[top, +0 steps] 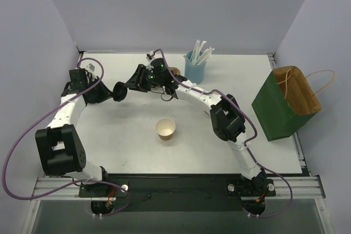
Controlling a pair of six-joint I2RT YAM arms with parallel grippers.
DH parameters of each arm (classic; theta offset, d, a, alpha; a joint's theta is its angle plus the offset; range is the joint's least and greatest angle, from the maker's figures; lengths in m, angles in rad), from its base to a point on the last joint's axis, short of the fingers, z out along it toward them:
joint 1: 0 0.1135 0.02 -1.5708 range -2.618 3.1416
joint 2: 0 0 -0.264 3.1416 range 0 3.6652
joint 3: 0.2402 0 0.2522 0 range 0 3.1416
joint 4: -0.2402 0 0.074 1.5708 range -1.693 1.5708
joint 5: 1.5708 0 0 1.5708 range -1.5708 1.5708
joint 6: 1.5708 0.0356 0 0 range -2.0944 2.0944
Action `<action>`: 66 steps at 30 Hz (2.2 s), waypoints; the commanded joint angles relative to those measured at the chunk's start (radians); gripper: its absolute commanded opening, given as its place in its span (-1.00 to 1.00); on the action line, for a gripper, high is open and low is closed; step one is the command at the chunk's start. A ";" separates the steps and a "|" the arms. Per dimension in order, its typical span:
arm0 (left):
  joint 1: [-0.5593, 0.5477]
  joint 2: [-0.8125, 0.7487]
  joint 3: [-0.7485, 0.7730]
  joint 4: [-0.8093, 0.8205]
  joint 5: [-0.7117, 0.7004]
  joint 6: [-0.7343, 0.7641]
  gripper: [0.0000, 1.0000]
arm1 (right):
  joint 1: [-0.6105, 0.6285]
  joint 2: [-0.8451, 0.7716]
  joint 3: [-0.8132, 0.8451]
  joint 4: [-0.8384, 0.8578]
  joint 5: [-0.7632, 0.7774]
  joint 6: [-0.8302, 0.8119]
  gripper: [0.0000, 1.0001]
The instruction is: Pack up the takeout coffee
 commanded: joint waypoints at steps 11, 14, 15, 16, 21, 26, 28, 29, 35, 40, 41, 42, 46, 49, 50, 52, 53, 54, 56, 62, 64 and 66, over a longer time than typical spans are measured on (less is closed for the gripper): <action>-0.006 -0.047 0.002 0.079 0.043 0.001 -1.00 | 0.068 0.011 0.129 -0.323 0.113 -0.175 -0.47; -0.009 -0.054 -0.004 0.091 0.053 -0.006 -1.00 | 0.079 0.022 0.151 -0.352 0.111 -0.189 -0.47; -0.012 -0.056 -0.007 0.096 0.054 -0.007 -1.00 | 0.082 0.026 0.154 -0.357 0.110 -0.197 -0.47; -0.015 -0.056 -0.007 0.096 0.054 -0.007 -1.00 | 0.085 0.028 0.157 -0.360 0.110 -0.202 -0.47; -0.032 -0.065 -0.007 0.100 0.062 -0.004 -1.00 | 0.097 0.026 0.178 -0.398 0.152 -0.229 -0.47; -0.058 -0.086 -0.005 0.100 0.057 -0.001 -1.00 | 0.102 0.037 0.206 -0.460 0.234 -0.234 -0.49; -0.063 -0.093 -0.007 0.100 0.056 -0.001 -1.00 | 0.100 0.045 0.217 -0.469 0.251 -0.234 -0.49; -0.066 -0.100 -0.011 0.103 0.057 -0.001 -1.00 | 0.100 0.056 0.223 -0.472 0.254 -0.231 -0.49; -0.084 -0.122 -0.022 0.114 0.056 -0.009 -1.00 | 0.100 0.079 0.247 -0.492 0.263 -0.226 -0.49; -0.097 -0.107 -0.013 0.091 0.011 -0.010 -1.00 | 0.100 0.068 0.218 -0.431 0.237 -0.222 -0.47; -0.097 -0.105 -0.007 0.062 -0.010 -0.004 -1.00 | 0.100 0.056 0.201 -0.429 0.246 -0.220 -0.47; -0.097 -0.105 0.008 0.047 -0.033 0.008 -1.00 | 0.096 0.047 0.189 -0.428 0.251 -0.220 -0.47; -0.097 -0.117 0.035 -0.004 -0.136 0.011 -1.00 | 0.070 -0.003 0.112 -0.386 0.238 -0.209 -0.45; -0.095 -0.114 0.068 -0.068 -0.205 0.030 -1.00 | 0.040 -0.039 0.053 -0.371 0.214 -0.215 -0.45; -0.098 -0.117 0.071 -0.088 -0.220 0.033 -1.00 | 0.033 -0.065 0.036 -0.366 0.208 -0.217 -0.44; -0.100 -0.122 0.088 -0.114 -0.260 0.042 -1.00 | 0.005 -0.110 -0.018 -0.357 0.192 -0.226 -0.44; -0.104 -0.126 0.091 -0.137 -0.266 0.053 -1.00 | -0.004 -0.128 -0.033 -0.357 0.189 -0.231 -0.43; -0.112 -0.132 0.093 -0.148 -0.283 0.059 -1.00 | -0.015 -0.145 -0.070 -0.356 0.186 -0.240 -0.42; -0.124 -0.157 0.096 -0.182 -0.302 0.074 -1.00 | -0.051 -0.202 -0.101 -0.356 0.157 -0.263 -0.41; -0.141 -0.261 0.061 -0.187 -0.175 0.068 -1.00 | -0.101 -0.392 -0.263 -0.346 0.065 -0.355 -0.30; -0.143 -0.301 0.032 -0.161 -0.088 0.056 -1.00 | -0.102 -0.479 -0.334 -0.276 0.024 -0.389 -0.22; -0.143 -0.317 0.018 -0.125 0.035 0.022 -1.00 | -0.101 -0.539 -0.452 -0.146 -0.051 -0.402 -0.16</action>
